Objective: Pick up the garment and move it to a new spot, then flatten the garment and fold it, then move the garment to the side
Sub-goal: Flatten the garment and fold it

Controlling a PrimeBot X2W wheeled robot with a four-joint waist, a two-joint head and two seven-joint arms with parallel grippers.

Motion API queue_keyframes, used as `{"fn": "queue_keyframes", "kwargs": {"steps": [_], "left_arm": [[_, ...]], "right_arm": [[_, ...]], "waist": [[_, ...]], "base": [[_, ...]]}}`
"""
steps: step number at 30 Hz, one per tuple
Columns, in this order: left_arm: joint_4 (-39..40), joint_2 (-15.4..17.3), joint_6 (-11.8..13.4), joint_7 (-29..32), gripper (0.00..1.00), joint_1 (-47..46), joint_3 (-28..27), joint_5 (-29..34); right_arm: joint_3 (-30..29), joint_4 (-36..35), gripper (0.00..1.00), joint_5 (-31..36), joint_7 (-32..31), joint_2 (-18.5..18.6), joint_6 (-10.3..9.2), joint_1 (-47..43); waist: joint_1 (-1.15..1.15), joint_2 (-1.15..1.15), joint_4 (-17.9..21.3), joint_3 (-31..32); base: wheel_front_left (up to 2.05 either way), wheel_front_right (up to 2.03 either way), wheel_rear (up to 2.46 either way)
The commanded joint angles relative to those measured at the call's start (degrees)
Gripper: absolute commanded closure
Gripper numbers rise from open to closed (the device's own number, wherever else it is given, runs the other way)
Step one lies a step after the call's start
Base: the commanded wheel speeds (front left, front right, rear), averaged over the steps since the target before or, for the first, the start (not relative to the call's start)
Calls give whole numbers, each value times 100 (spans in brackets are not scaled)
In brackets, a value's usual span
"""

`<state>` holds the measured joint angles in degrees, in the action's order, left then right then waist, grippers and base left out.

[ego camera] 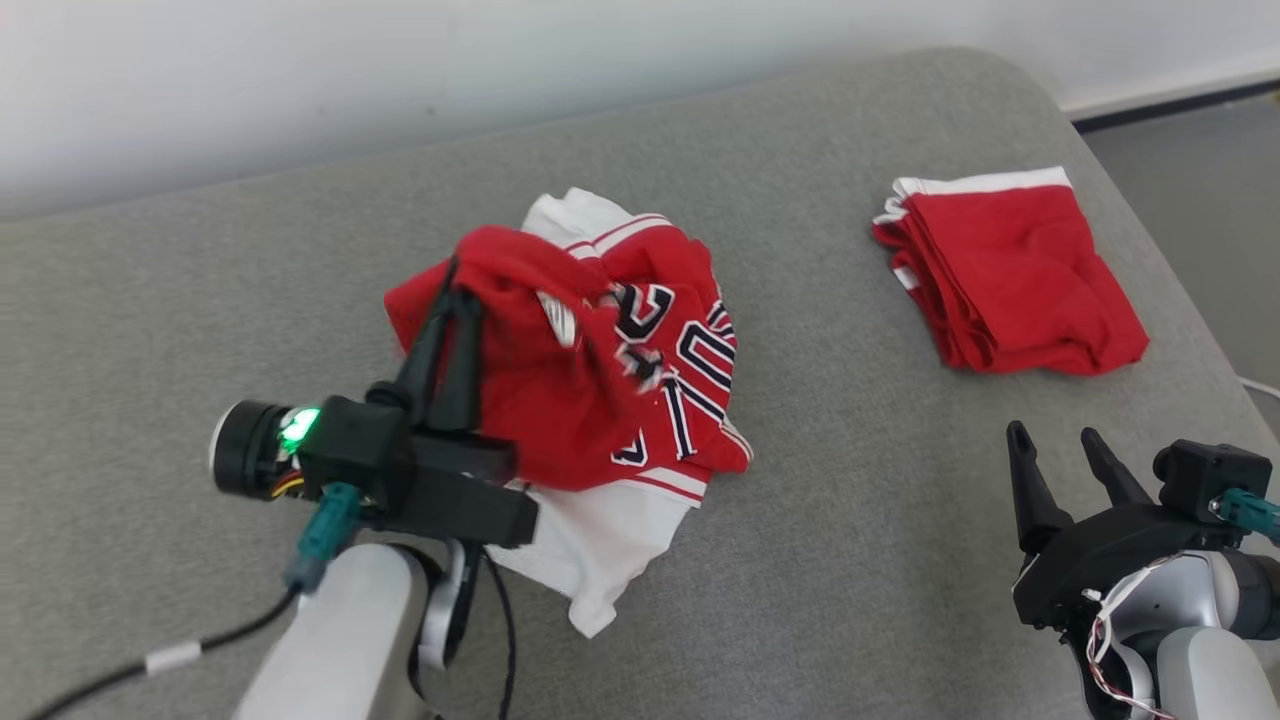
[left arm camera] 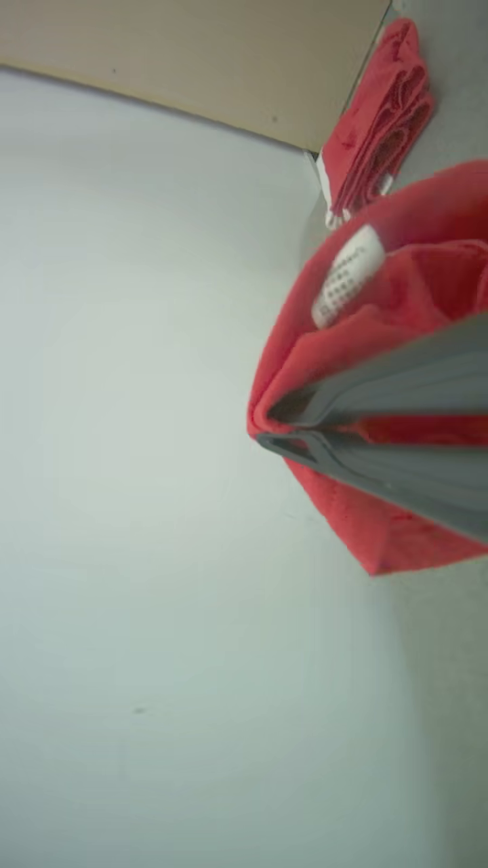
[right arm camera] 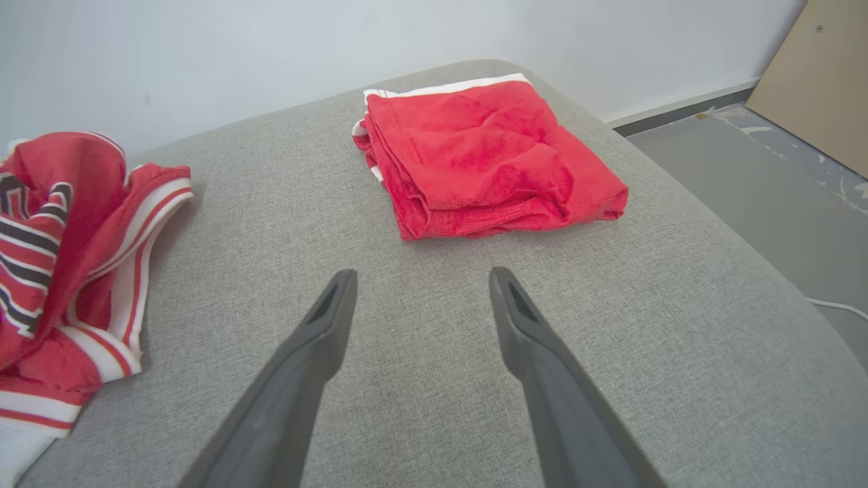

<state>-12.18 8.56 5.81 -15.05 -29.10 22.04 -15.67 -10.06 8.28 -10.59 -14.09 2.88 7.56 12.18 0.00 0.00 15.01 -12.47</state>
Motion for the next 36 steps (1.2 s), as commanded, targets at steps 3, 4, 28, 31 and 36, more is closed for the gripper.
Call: {"fn": "queue_keyframes", "kwargs": {"steps": [3,4,28,31,36], "left_arm": [[524,-62,-77,-16,100,100,211,227],[672,-93,-133,-16,100,87,292,264],[570,257,309,599,0,1808,569,-157],[462,332,506,462,0,1990,240,-351],[446,456,652,366,0,2150,2,-419]], "right_arm": [[23,-6,0,-14,-17,-1,-15,-75],[22,-6,0,-7,-24,0,-15,-81],[-102,-131,0,112,-186,-2,-15,-343],[-72,-185,0,125,-230,-2,-15,-352],[-31,-230,0,97,-268,1,-15,-340]], "waist": [[0,0,-171,199],[0,0,-185,228],[0,0,-544,426],[0,0,-669,439],[0,0,-761,455]], "base": [[0,0,0],[0,0,0],[0,0,0],[0,0,0],[0,0,0]]}}
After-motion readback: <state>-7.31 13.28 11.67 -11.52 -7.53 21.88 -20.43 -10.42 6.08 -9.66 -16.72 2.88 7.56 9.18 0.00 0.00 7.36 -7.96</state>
